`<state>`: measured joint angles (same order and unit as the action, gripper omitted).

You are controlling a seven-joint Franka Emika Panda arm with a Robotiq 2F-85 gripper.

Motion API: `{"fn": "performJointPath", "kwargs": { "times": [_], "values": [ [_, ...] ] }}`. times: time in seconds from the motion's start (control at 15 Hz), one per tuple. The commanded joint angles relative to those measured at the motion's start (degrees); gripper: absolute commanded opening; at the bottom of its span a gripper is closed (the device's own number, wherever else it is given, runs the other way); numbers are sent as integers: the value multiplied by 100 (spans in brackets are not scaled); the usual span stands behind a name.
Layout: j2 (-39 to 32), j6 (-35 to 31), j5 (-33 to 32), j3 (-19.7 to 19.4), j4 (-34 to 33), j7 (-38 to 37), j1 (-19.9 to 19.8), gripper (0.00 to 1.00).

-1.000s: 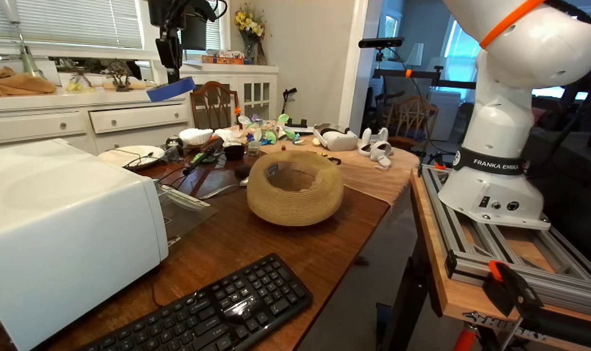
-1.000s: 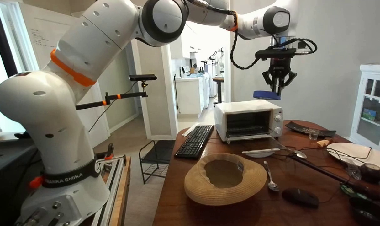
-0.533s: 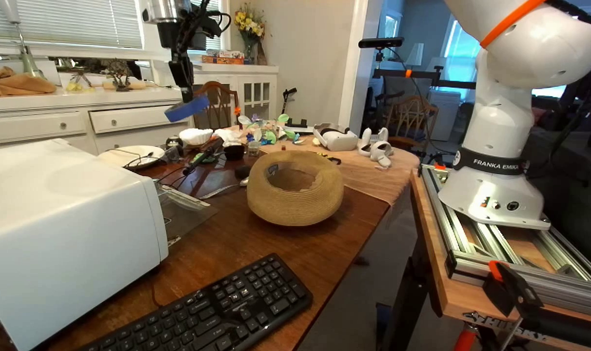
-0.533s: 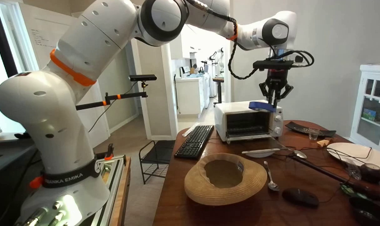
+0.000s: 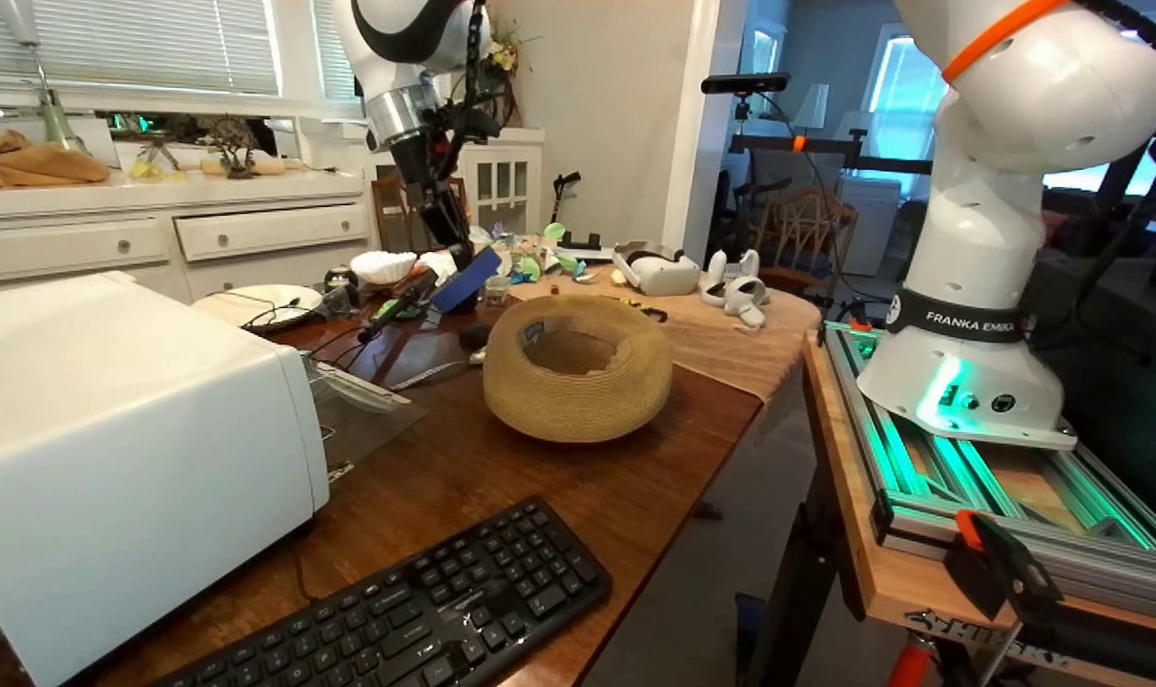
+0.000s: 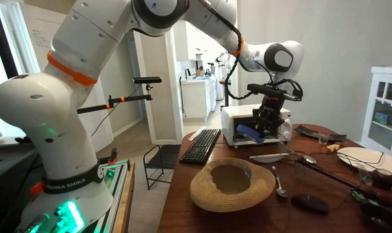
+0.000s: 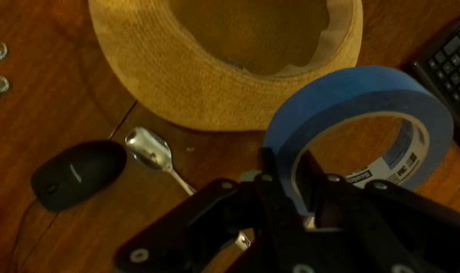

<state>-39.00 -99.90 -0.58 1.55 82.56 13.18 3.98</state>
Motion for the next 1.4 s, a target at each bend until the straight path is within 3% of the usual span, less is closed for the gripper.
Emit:
{"fn": "performJointPath", "kwargs": {
  "times": [0.0, 0.2, 0.53, 0.73, 1.0, 1.33],
  "values": [
    [811, -78, 122, 29, 1409, -523, -150, 5],
    [1256, 13, 186, -46, 2336, -757, -320, 5],
    [2209, -614, 460, -359, 3919, -882, -781, 5],
    [2772, -1530, 127, -650, 4729, -910, -924, 5],
    [3016, -2404, -141, -742, 5074, -1081, -913, 5],
    [2824, -3227, -164, -463, 5000, -1221, -652, 5]
  ]
}}
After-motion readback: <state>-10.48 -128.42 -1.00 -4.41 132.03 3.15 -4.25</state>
